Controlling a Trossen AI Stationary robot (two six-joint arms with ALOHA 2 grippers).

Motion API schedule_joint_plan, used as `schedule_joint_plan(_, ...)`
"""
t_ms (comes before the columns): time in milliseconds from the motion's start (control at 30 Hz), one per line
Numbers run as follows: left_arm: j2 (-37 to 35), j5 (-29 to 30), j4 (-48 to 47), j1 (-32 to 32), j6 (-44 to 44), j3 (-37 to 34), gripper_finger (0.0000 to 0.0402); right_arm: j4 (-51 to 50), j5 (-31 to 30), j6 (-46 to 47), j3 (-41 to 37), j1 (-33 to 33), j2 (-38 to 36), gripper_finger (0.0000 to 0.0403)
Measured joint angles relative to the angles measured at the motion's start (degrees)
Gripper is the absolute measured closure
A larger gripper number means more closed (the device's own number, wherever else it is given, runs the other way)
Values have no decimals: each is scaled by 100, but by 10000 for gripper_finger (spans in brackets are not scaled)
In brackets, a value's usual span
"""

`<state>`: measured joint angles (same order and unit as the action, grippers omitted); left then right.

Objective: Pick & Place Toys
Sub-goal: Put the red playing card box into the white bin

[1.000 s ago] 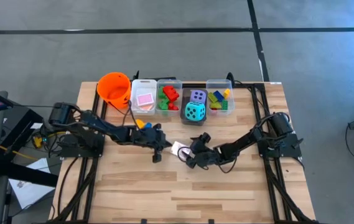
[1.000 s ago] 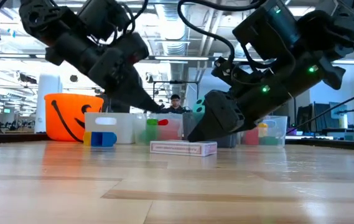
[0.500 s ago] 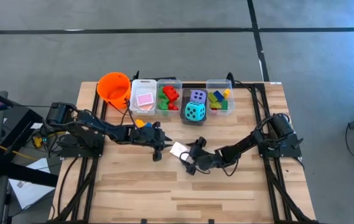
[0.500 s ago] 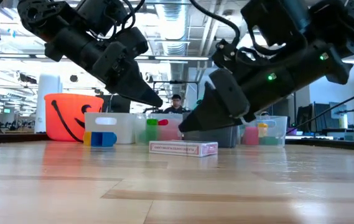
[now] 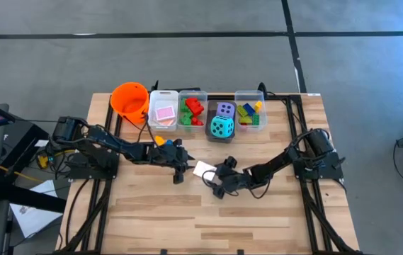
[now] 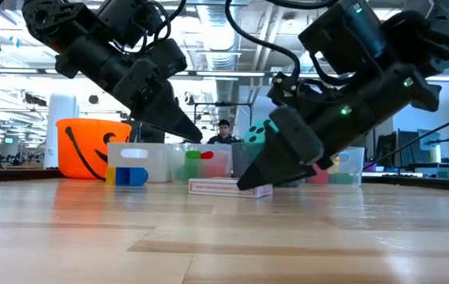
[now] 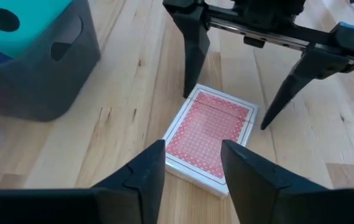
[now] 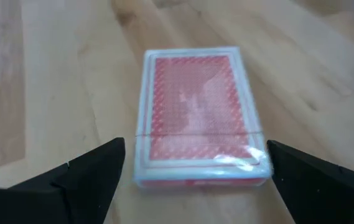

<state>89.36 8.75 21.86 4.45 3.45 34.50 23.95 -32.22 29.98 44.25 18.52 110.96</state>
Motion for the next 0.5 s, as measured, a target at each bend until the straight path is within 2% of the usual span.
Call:
schedule_joint_plan(167, 0, 0, 1, 0, 2, 0, 245, -204, 355, -44, 13, -72, -9, 23)
schedule_joint_plan(400, 0, 0, 5, 0, 3, 0, 247, -341, 388, -50, 24, -210, -22, 26)
schedule_joint_plan(500, 2, 0, 5, 0, 4, 1, 247, -359, 378, -13, 20, -249, -22, 44)
